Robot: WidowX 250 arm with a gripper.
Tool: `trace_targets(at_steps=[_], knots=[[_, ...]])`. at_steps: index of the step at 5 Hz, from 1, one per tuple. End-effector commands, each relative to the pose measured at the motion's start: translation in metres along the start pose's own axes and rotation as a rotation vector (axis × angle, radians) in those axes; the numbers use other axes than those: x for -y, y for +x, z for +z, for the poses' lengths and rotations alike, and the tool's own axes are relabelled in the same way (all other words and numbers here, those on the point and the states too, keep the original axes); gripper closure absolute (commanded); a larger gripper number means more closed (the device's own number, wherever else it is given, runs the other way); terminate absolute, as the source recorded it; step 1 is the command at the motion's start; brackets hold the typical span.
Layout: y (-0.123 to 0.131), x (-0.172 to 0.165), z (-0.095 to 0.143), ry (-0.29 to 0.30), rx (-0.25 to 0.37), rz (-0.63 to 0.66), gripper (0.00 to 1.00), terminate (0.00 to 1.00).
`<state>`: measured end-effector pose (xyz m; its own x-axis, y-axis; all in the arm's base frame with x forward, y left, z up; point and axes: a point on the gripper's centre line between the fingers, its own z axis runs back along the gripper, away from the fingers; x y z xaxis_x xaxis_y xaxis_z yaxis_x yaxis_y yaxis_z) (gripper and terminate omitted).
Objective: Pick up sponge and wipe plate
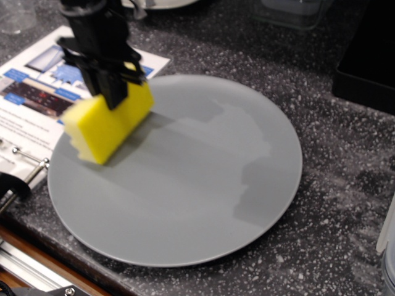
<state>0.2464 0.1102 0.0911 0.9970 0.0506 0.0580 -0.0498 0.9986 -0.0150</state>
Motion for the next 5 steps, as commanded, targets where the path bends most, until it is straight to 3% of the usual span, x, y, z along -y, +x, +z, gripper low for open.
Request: trace_targets(at_steps=[1, 3, 4, 5], knots=[[-0.008, 0.016, 0.002, 0.001, 0.003, 0.006, 1.0, 0.0], [-0.02, 0.063, -0.047, 0.067, 0.066, 0.037, 1.0, 0.0], [-0.018, 0.105, -0.035, -0.022, 0.04, 0.061, 1.0, 0.0], [-0.026, 0.153, -0.025, -0.097, 0.045, 0.069, 1.0, 1.0]])
